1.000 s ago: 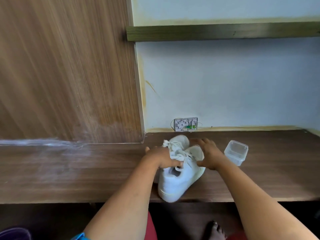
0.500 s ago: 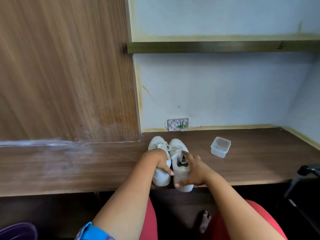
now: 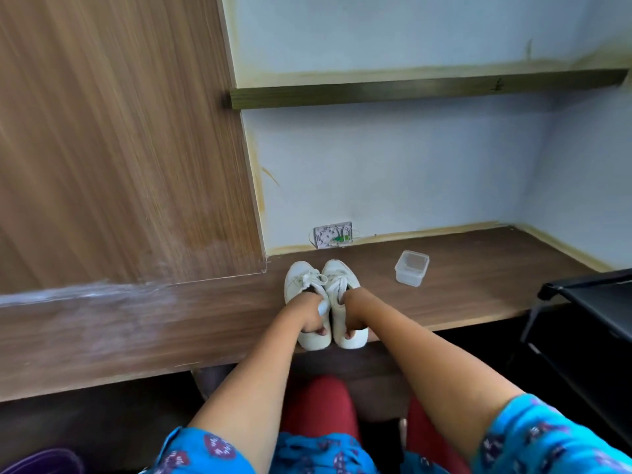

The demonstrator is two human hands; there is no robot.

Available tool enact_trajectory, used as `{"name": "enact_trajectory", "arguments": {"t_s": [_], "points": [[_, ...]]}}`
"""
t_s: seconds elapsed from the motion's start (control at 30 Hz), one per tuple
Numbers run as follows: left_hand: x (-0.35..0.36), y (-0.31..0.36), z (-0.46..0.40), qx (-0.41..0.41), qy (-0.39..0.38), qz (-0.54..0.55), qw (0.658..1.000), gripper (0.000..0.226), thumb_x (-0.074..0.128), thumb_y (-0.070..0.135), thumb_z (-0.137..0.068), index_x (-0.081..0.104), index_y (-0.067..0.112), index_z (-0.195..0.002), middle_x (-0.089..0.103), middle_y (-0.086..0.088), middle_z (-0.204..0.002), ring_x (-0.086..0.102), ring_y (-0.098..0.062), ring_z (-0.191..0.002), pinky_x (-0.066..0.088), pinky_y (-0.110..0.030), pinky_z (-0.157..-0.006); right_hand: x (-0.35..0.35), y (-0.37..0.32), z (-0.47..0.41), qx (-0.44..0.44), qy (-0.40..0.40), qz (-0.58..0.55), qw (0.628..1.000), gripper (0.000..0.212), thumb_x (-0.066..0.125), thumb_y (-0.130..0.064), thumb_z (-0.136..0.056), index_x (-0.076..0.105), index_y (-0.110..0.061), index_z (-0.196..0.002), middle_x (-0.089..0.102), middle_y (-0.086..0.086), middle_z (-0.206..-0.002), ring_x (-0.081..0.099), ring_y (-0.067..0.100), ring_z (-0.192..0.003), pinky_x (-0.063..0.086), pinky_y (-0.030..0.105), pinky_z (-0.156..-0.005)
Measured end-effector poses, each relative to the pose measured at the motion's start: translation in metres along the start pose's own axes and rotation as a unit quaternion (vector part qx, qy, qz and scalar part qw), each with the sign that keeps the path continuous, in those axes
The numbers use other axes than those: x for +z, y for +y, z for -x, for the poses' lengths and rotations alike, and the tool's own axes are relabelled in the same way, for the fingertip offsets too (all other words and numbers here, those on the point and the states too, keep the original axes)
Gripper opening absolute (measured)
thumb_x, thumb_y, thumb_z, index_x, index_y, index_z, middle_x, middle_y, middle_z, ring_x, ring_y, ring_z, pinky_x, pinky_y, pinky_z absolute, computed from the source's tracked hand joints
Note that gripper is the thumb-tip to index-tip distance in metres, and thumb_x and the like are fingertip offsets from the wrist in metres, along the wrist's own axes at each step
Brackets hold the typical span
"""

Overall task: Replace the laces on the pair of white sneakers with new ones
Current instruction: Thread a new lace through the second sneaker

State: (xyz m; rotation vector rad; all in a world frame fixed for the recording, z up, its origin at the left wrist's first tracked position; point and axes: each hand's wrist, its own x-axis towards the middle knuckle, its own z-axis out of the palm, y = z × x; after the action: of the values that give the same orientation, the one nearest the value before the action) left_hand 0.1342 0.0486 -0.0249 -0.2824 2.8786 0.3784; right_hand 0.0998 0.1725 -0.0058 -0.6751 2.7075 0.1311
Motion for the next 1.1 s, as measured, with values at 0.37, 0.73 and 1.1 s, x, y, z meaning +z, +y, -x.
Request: {"name": "enact_trajectory", "arguments": {"t_s": [0.37, 0.73, 1.1], "points": [[-0.113, 0.096, 0.005, 0.184, 0.064, -0.087, 0.977, 0.064, 0.079, 0.028, -0.073, 0.053, 0.019, -0.130, 0.056, -0.004, -0.133, 0.054, -0.024, -0.117, 0.043, -0.026, -0.090, -0.066, 0.088, 0.053, 0.083, 0.183, -0.159, 0.967, 0.065, 0.080, -0.035, -0.069, 0.055, -0.015, -0.125, 0.060, 0.006, -0.121, 0.058, 0.025, -0.109, 0.046, 0.028, -0.077], [-0.118, 0.381, 0.001, 0.540, 0.051, -0.044, 0.839, 0.027, 0.080, 0.019, -0.065, 0.061, 0.019, -0.085, 0.066, 0.001, -0.088, 0.060, -0.022, -0.084, 0.049, -0.033, -0.068, -0.083, 0.262, 0.223, 0.417, 0.298, -0.101, 0.853, 0.015, 0.062, -0.016, -0.077, 0.057, -0.013, -0.091, 0.064, 0.006, -0.098, 0.058, 0.024, -0.078, 0.043, 0.027, -0.061], [-0.007, 0.490, -0.017, 0.597, -0.075, -0.127, 0.788, 0.030, 0.079, 0.010, -0.069, 0.056, 0.020, -0.085, 0.065, -0.010, -0.097, 0.049, -0.016, -0.079, 0.033, -0.026, -0.062, 0.016, 0.340, 0.237, 0.503, 0.243, -0.194, 0.806, 0.028, 0.056, -0.024, -0.083, 0.058, -0.012, -0.109, 0.064, 0.006, -0.107, 0.063, 0.023, -0.099, 0.048, 0.028, -0.075]]}}
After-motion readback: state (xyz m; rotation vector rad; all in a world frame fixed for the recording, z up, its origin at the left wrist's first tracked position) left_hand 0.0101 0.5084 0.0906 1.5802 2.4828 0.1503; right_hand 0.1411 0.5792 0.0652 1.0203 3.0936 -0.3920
